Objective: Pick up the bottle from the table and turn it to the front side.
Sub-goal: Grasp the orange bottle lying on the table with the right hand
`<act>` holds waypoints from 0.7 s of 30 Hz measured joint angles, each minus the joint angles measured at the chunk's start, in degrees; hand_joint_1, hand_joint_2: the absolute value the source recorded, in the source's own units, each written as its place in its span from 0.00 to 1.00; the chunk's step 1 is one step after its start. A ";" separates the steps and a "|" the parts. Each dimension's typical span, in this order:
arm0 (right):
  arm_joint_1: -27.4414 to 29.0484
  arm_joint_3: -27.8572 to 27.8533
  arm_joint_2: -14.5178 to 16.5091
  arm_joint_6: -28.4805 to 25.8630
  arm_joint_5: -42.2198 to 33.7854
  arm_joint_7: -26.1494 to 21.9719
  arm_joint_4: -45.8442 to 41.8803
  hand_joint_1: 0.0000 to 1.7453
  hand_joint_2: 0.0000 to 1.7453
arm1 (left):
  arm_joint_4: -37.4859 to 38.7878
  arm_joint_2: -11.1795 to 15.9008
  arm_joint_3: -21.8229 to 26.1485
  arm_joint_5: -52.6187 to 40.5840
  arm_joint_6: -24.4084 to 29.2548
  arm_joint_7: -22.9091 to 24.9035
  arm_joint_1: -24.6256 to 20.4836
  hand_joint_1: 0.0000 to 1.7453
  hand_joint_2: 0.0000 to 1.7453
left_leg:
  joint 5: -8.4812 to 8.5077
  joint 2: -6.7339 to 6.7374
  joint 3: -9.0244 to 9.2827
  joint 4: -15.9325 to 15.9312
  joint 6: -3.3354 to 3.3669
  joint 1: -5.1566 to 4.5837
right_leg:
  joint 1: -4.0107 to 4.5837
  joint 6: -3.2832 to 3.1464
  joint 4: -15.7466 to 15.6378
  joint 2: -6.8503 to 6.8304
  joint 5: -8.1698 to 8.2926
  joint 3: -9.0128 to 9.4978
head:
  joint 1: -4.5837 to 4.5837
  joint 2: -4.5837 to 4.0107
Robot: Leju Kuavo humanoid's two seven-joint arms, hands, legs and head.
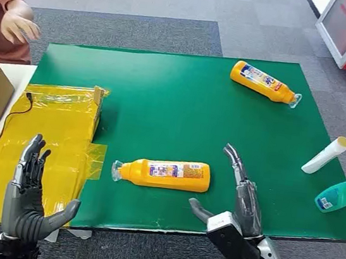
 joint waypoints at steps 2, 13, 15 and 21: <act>-0.20 0.03 0.00 0.09 0.82 0.67 0.35 0.00 1.00 | -0.02 0.00 -0.15 0.16 -0.17 0.00 -0.16 0.00 1.00 | 0.00 0.00 0.00 0.00 0.00 0.00 | 0.00 0.00 0.00 0.00 0.00 0.00 | 0.01 0.00; -3.03 3.50 0.03 0.70 13.68 10.97 5.48 0.00 1.00 | -0.03 -0.34 -2.36 1.46 -2.48 0.85 -3.32 0.00 1.00 | 0.01 0.00 0.01 0.00 0.00 0.00 | 0.00 0.00 0.00 0.00 0.00 0.01 | 0.01 0.00; -3.68 4.30 0.08 0.75 17.02 14.10 6.90 0.00 1.00 | -0.03 -0.43 -2.72 0.78 -2.51 1.07 -4.11 0.00 1.00 | 0.01 0.00 0.00 0.00 0.00 0.00 | 0.00 0.00 0.00 0.00 0.00 0.01 | 0.01 0.00; -6.28 6.33 0.93 0.34 24.86 20.38 12.23 0.00 1.00 | -0.03 -0.49 -3.84 -0.40 -2.71 1.69 -7.37 0.00 1.00 | 0.03 0.00 0.01 0.00 -0.01 0.00 | 0.00 0.00 0.00 0.00 0.01 0.01 | 0.01 0.00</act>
